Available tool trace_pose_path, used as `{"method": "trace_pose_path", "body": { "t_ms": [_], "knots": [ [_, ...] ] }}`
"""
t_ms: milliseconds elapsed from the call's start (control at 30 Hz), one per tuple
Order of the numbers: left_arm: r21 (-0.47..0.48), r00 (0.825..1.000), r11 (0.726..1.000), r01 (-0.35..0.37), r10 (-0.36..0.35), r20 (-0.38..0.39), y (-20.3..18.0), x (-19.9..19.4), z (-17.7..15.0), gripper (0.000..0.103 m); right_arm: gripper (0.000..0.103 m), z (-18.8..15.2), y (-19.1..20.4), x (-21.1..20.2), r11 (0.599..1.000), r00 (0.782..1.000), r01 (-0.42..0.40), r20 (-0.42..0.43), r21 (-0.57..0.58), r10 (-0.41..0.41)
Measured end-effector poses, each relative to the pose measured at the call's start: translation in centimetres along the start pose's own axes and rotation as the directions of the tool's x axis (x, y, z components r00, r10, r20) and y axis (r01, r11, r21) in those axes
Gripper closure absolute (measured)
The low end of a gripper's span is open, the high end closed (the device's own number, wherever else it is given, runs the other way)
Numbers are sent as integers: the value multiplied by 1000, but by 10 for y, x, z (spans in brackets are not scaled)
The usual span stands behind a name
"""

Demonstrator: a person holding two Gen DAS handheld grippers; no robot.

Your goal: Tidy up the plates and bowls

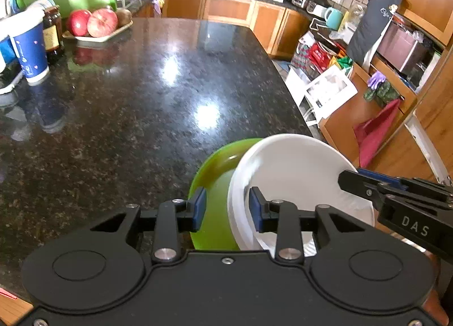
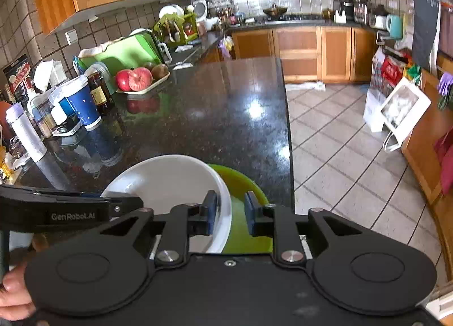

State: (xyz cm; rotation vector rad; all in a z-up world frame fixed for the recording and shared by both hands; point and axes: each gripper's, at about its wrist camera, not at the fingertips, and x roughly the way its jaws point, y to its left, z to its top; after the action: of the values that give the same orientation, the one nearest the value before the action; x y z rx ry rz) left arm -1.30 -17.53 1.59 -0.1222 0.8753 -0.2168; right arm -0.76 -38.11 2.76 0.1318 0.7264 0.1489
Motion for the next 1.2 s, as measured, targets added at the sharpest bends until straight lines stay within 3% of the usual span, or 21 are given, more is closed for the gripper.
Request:
{"method": "trace_pose_path", "body": {
  "t_ms": [233, 333, 567, 800, 1200],
  "knots": [
    [10, 994, 998, -66, 65, 83, -5, -13, -2, 55, 69, 0, 0, -13, 1000, 998, -6, 69, -13, 7],
    [8, 986, 995, -102, 100, 131, -8, -21, -5, 50, 67, -2, 1, -18, 1000, 996, -9, 84, -18, 10],
    [-1, 970, 989, -151, 148, 194, -8, -37, -8, 50, 66, -7, 5, -31, 999, 992, 29, 127, -36, -24],
    [3, 963, 985, -174, 170, 208, -5, -50, -11, 50, 66, -14, 9, -48, 997, 982, 73, 178, -25, -67],
    [43, 974, 986, -161, 151, 169, 5, -57, -27, 49, 66, -37, 28, -72, 990, 972, 142, 185, 17, -142]
  ]
}}
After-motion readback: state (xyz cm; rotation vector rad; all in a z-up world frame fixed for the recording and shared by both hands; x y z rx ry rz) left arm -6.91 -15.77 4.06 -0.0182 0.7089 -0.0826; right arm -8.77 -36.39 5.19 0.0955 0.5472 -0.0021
